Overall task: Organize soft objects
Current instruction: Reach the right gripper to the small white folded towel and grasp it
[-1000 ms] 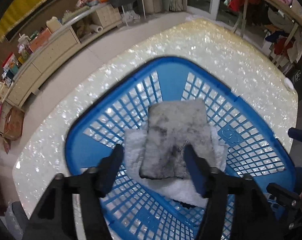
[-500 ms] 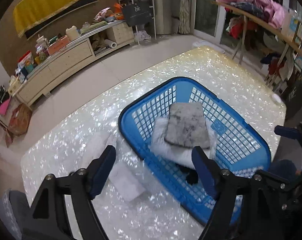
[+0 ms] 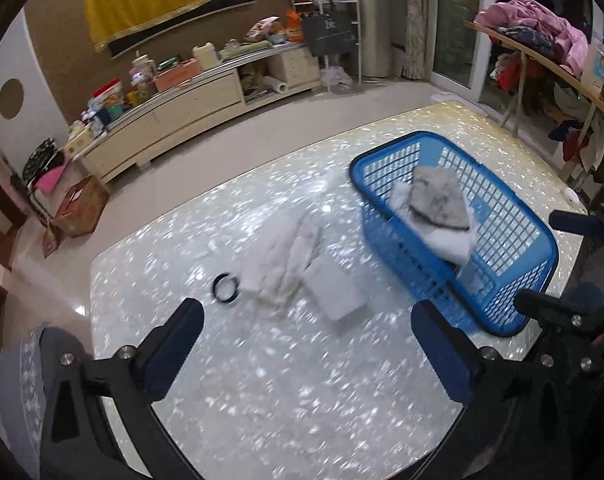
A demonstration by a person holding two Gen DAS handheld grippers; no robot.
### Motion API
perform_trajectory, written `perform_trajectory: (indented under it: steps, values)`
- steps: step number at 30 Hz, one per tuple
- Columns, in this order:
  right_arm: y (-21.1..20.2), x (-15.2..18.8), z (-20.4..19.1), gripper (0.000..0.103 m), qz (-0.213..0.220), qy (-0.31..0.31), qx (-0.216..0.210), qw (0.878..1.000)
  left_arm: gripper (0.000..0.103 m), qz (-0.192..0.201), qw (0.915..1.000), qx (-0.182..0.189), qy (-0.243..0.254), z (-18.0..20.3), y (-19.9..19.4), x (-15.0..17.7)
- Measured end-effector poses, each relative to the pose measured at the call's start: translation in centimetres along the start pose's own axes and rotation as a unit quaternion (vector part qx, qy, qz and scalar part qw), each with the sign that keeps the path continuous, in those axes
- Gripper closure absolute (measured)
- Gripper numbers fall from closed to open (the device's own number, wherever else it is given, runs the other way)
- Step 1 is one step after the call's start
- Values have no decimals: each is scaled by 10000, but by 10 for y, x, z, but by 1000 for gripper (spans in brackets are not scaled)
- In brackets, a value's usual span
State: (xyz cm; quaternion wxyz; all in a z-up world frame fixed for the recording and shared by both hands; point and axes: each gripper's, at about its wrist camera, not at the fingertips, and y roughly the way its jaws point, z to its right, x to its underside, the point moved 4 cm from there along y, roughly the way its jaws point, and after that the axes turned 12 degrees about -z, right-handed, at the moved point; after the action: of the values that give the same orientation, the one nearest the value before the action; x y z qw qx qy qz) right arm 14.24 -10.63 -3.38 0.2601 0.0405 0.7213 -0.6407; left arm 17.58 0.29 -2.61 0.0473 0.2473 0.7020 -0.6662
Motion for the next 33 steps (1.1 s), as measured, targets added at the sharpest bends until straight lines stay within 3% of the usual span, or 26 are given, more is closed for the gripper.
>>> perform_trajectory:
  steps: [11, 23, 33]
  values:
    - [37, -22, -50, 0, -408, -431, -376, 9975, 0, -32, 9985, 92, -536, -53, -4, 57]
    - [98, -34, -94, 1, -1052, -829, -551, 9895, 0, -495, 9915, 255, -1175, -103, 54, 102]
    - [154, -43, -109, 1, -1468, -770, -355, 9855, 0, -738, 9864, 556, -1361, -117, 109, 100]
